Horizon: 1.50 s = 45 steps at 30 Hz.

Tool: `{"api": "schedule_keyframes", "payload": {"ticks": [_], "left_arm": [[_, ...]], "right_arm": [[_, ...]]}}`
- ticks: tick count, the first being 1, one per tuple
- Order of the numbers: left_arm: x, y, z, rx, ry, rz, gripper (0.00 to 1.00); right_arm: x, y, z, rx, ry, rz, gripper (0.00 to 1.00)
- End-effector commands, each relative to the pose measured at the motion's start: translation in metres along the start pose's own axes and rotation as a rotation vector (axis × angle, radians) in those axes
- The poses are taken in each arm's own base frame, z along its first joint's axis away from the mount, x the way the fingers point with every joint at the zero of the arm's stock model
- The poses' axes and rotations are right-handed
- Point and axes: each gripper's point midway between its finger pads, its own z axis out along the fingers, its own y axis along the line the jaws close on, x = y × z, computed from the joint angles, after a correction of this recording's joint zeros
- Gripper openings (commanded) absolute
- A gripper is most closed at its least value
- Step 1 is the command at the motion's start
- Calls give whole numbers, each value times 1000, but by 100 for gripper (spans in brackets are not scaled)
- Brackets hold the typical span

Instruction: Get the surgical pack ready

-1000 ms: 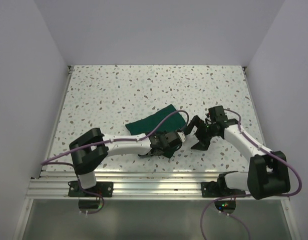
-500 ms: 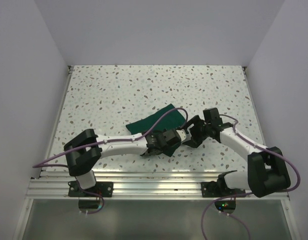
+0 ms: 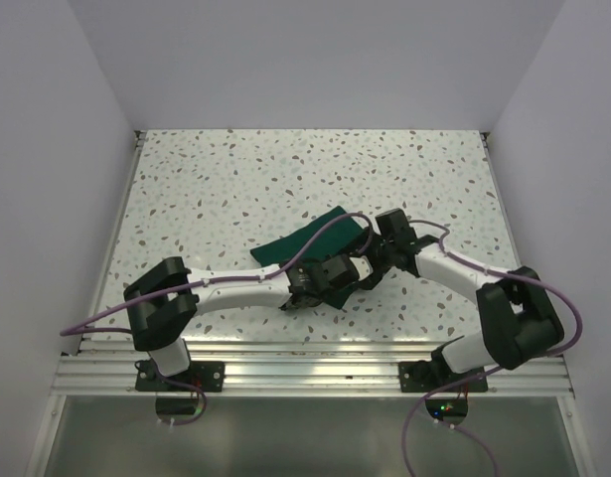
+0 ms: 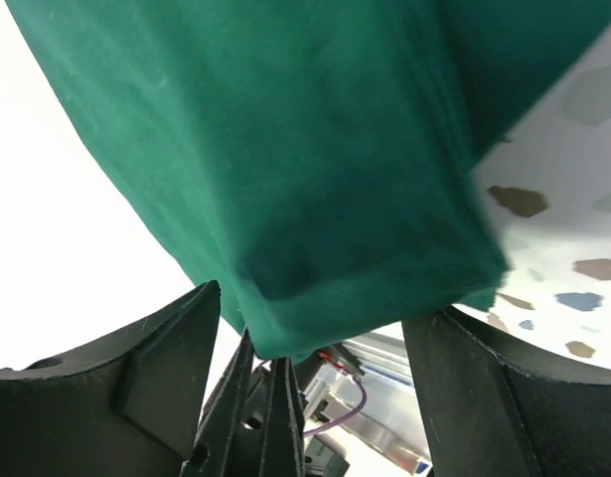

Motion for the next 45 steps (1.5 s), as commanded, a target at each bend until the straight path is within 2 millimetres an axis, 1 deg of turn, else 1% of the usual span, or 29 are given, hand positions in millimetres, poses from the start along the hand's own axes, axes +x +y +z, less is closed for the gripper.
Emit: {"api": "schedule_keyframes", "payload": {"ticks": [1,5,8,12,15,17,19,20,21,23,26,27,30,32,33,34,36,39,41,42,43,45], "left_arm": [[-28,6,-9,5,-107,-16,0],[-28,7,-10,4,-111,-11,0],[-27,8,-12,1,-113,-11,0],[-29,10,-15,3,-124,-10,0],[-29,10,-17,6,-130,-10,0],[-31,11,-19,8,-143,-10,0],[-32,13,-22,9,-151,-12,0],[-33,12,-22,10,-153,-15,0],[-34,13,-23,11,-156,-14,0],[-34,13,-25,15,-162,-17,0],[-36,14,-26,14,-167,-20,0],[-35,14,-26,15,-161,-16,0],[-35,16,-27,8,-164,-16,0],[-34,15,-27,13,-165,-17,0],[-33,15,-28,14,-165,-18,0],[-32,14,-28,17,-165,-26,0],[-31,14,-28,19,-161,-28,0],[-32,15,-30,17,-163,-50,0],[-37,15,-33,41,-177,-87,9],[-39,17,-35,56,-184,-105,13],[-43,18,-36,80,-194,-132,23],[-45,23,-37,82,-201,-157,34]], "right_arm": [[-2,30,-1,-64,-31,-8,76],[-4,33,1,-59,-46,-6,74],[-1,37,6,-61,-29,5,72],[1,50,11,-73,-26,11,68],[3,57,15,-70,-31,0,63],[4,56,19,-67,-30,2,58],[5,61,21,-89,-31,4,53],[5,58,23,-89,-33,10,49],[5,61,23,-102,-36,13,47],[2,59,27,-95,-51,9,43],[0,59,31,-97,-57,3,39],[-1,58,32,-93,-64,-20,32],[-5,56,34,-97,-85,-69,20],[-5,56,37,-117,-75,-97,10],[-5,59,39,-132,-73,-108,5],[-4,57,44,-126,-62,-114,0],[-2,57,46,-131,-44,-120,0],[0,60,43,-151,-43,-130,0],[0,65,37,-165,-51,-142,0],[1,59,37,-137,-50,-147,0],[1,62,34,-139,-52,-152,0],[1,55,34,-113,-49,-161,0]]}}
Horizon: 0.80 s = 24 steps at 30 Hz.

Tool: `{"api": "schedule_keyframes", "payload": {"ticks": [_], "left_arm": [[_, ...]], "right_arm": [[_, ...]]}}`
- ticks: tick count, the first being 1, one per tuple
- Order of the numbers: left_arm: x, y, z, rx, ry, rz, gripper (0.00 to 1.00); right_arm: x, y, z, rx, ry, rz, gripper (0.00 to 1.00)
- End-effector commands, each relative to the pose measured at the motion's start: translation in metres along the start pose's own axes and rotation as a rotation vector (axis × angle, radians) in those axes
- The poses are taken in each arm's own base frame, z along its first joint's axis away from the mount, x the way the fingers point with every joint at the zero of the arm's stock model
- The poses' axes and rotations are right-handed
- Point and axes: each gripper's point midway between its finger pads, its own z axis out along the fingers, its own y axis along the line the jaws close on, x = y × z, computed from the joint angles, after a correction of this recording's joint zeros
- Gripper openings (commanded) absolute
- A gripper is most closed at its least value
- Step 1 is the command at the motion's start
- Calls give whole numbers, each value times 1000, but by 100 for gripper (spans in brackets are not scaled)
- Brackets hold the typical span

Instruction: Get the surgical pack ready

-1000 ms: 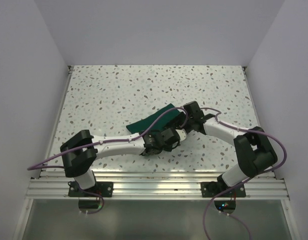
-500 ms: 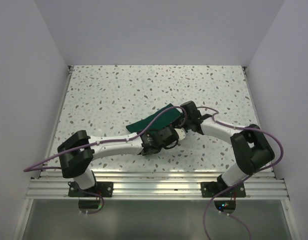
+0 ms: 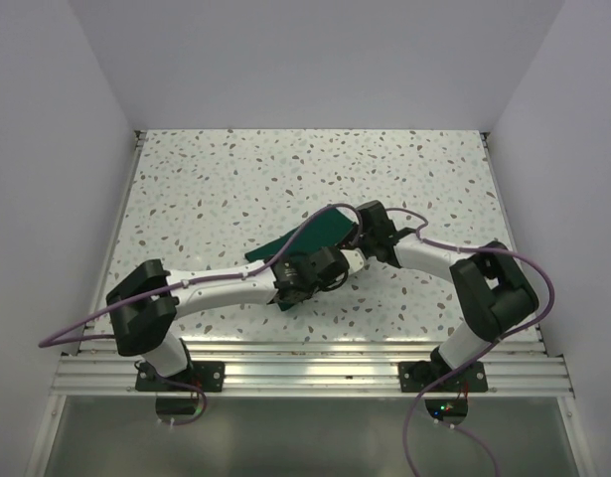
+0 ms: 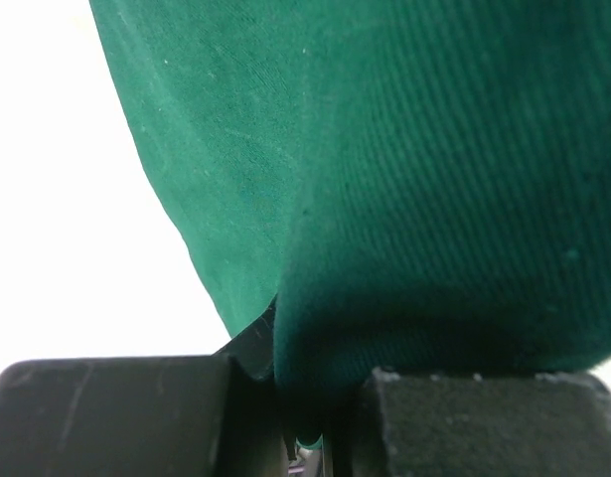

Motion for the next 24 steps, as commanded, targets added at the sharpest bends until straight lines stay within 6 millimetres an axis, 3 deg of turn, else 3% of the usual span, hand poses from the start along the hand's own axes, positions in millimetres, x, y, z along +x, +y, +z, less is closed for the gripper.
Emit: {"api": "schedule_keyframes", "payload": {"ticks": [1,7,14,24], "left_arm": [[-48,9,-24,52,-165,-130,39],[-57,10,-18,91,-185,-166,44],[-30,-3,0,113,-110,-144,45],[9,-15,10,129,-32,-123,44]], "right_arm": [[-6,10,-6,-27,-43,-55,0],[-4,14,-8,-38,-33,-52,0],[-1,21,-15,-43,-24,-36,9],[2,19,-16,-39,-8,-8,14]]}}
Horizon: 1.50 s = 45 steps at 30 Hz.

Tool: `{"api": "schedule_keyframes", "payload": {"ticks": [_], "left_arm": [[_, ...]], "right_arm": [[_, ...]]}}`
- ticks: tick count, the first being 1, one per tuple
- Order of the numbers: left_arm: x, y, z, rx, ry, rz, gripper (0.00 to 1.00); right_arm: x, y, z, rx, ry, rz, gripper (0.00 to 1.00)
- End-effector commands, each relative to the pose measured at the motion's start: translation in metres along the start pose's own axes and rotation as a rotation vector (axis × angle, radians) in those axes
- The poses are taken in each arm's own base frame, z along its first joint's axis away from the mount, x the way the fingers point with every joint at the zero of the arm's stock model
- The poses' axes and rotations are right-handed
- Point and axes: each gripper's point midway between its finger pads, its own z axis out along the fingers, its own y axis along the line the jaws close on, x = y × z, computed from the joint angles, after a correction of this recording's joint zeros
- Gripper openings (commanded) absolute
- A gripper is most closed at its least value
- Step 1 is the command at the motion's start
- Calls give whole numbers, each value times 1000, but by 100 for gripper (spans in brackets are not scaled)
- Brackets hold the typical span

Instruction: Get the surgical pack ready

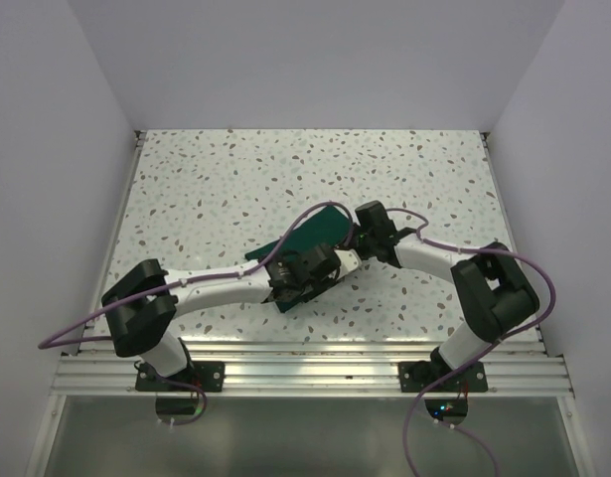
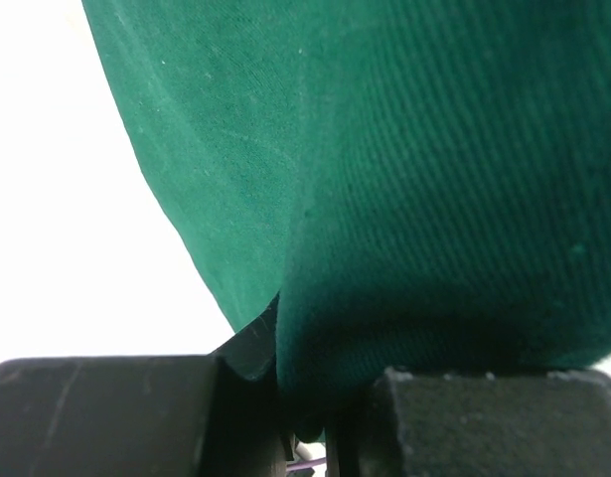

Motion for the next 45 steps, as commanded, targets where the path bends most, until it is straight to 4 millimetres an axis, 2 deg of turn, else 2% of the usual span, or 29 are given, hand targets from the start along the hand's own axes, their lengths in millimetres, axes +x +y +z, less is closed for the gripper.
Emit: {"api": "schedule_keyframes", "payload": {"ticks": [1,2,4,5,6,8,10,11,12,15,20,21,22,24,25,26,30,35,38,45], "left_arm": [[4,1,6,-5,-1,-35,43],[8,1,11,-8,15,-36,41],[11,7,14,-8,26,-52,29],[12,12,17,-9,28,-70,25],[13,13,17,-1,27,-78,15],[13,20,19,4,24,-101,10],[11,21,19,4,21,-106,0],[11,22,19,4,18,-110,0],[8,22,18,12,10,-110,0],[1,22,14,24,-7,-118,0],[-22,9,9,109,-46,-167,0],[-27,8,8,118,-52,-172,0],[-26,7,9,127,-48,-172,0],[-36,5,6,144,-67,-179,0],[-41,6,4,147,-75,-181,0],[-43,5,3,156,-79,-180,0],[-50,3,3,185,-84,-175,0],[-55,0,1,221,-92,-175,0],[-57,2,-3,219,-93,-171,0],[-57,7,-18,213,-99,-172,0]], "right_arm": [[1,22,-15,-53,-9,-5,14],[2,21,-16,-48,-9,-7,15],[1,20,-16,-45,-14,-4,18],[0,19,-17,-40,-15,-2,23],[-2,17,-17,-33,-15,4,25],[-2,15,-18,-30,-10,4,33],[-9,14,-22,-28,-26,-3,39],[-11,14,-28,-26,-38,-7,44],[-17,16,-33,-27,-55,-10,53],[-27,11,-50,-4,-80,-41,64],[-32,-12,-75,52,-81,-66,70],[-27,-16,-79,62,-62,-98,71],[-26,-18,-82,65,-58,-112,71],[-22,-26,-86,78,-54,-135,70],[-20,-24,-90,57,-59,-158,68],[-18,-32,-89,64,-54,-158,67],[-10,-39,-85,31,-17,-176,54],[-8,-45,-73,20,14,-178,21],[-6,-44,-65,-2,33,-182,17],[-12,-58,-50,41,33,-182,17]]}}
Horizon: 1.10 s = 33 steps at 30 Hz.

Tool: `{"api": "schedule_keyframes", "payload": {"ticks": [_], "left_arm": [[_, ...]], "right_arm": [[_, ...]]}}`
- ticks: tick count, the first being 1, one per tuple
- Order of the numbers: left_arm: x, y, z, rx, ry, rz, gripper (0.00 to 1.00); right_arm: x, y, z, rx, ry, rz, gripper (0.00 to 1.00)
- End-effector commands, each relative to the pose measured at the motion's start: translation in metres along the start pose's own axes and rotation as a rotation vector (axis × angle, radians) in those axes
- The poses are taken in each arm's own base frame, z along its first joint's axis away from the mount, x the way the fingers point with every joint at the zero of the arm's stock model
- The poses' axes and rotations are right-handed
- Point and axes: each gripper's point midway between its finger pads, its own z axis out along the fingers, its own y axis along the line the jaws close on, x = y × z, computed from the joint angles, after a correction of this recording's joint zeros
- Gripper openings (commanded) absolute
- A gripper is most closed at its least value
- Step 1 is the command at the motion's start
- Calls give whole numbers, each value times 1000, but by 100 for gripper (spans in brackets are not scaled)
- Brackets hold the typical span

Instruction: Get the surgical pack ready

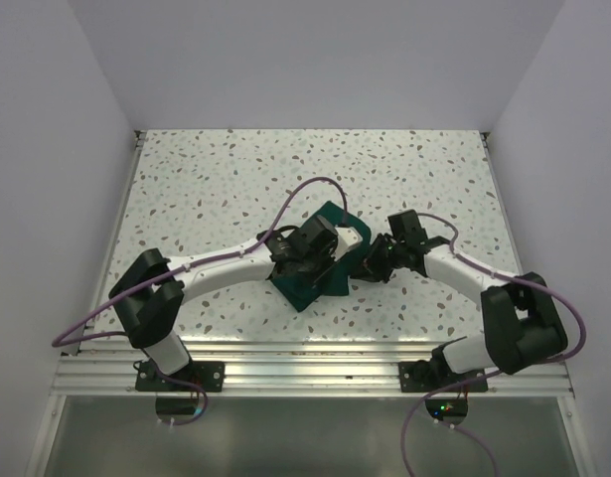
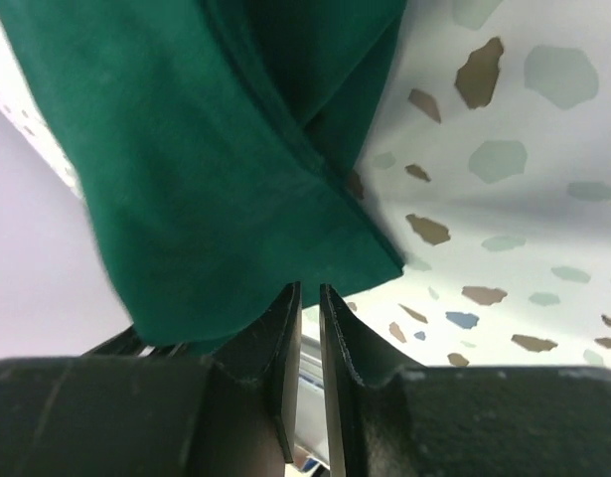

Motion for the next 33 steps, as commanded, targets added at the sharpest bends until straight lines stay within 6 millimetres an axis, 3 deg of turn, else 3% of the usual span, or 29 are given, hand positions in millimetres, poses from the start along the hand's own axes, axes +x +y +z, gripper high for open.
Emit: {"api": "schedule_keyframes", "payload": {"ticks": [1,6,11,15,18,20,28,30,33], "left_arm": [[-32,-6,-25,38,-97,-4,0],[-36,-12,-30,73,-124,-6,0],[-42,-16,-34,94,-140,-3,0],[-46,-19,-36,114,-152,2,0],[-47,-20,-35,118,-150,4,0],[-48,-21,-36,128,-153,2,0],[-49,-29,-33,171,-149,-3,0],[-48,-28,-32,165,-146,-7,0],[-44,-26,-31,153,-130,-12,0]], "right_arm": [[-1,4,7,-26,13,-39,17],[1,12,20,-49,39,-63,17],[13,43,29,-131,61,-94,15],[26,52,35,-171,79,-80,12],[24,59,36,-211,47,-73,12],[22,54,43,-210,31,-44,12],[23,83,78,-317,39,-38,15],[25,71,85,-268,55,-30,18],[26,61,78,-230,52,-29,22]]}}
